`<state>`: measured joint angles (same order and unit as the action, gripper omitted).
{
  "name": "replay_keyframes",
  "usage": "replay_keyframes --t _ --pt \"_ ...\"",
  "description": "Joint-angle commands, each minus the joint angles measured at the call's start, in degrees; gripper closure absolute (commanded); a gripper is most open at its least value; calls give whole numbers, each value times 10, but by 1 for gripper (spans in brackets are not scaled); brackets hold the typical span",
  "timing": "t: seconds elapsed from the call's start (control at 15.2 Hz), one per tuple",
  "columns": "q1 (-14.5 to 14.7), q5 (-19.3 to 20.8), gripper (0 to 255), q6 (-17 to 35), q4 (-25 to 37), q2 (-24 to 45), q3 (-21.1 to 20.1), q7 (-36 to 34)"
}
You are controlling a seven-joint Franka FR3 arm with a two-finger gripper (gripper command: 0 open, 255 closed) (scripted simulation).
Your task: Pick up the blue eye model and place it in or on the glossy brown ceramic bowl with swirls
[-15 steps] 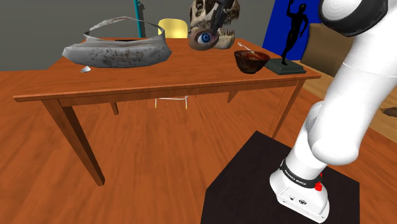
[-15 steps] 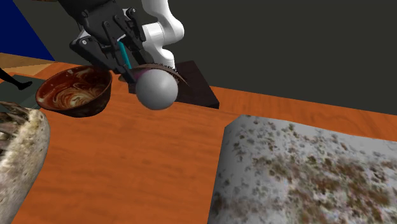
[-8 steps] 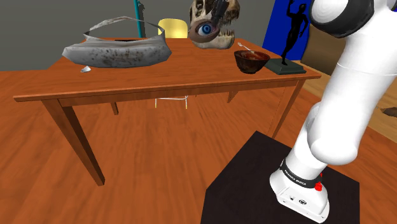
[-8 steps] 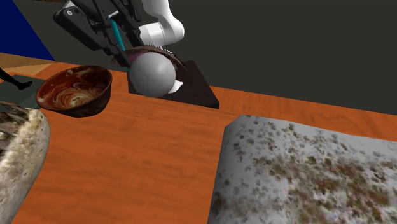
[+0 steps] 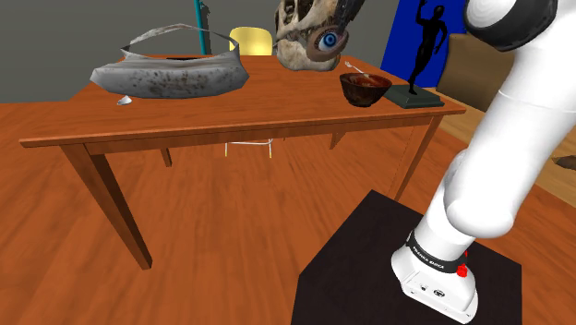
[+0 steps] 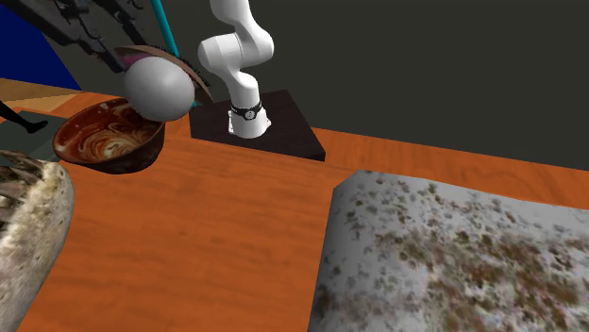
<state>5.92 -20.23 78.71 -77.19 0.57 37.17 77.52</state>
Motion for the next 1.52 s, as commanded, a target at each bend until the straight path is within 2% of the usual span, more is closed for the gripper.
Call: replay_keyframes --t 0.0,0.46,0.79,1.12,1.45 --pt "-11 6 255 -10 -7 -11 11 22" --pt "-64 -1 255 -70 24 -3 67 115" --pt "-121 -30 255 -125 77 37 114 196" --pt "-99 8 255 -68 -3 -6 100 190" --pt "-89 34 255 -18 -71 -38 87 187"
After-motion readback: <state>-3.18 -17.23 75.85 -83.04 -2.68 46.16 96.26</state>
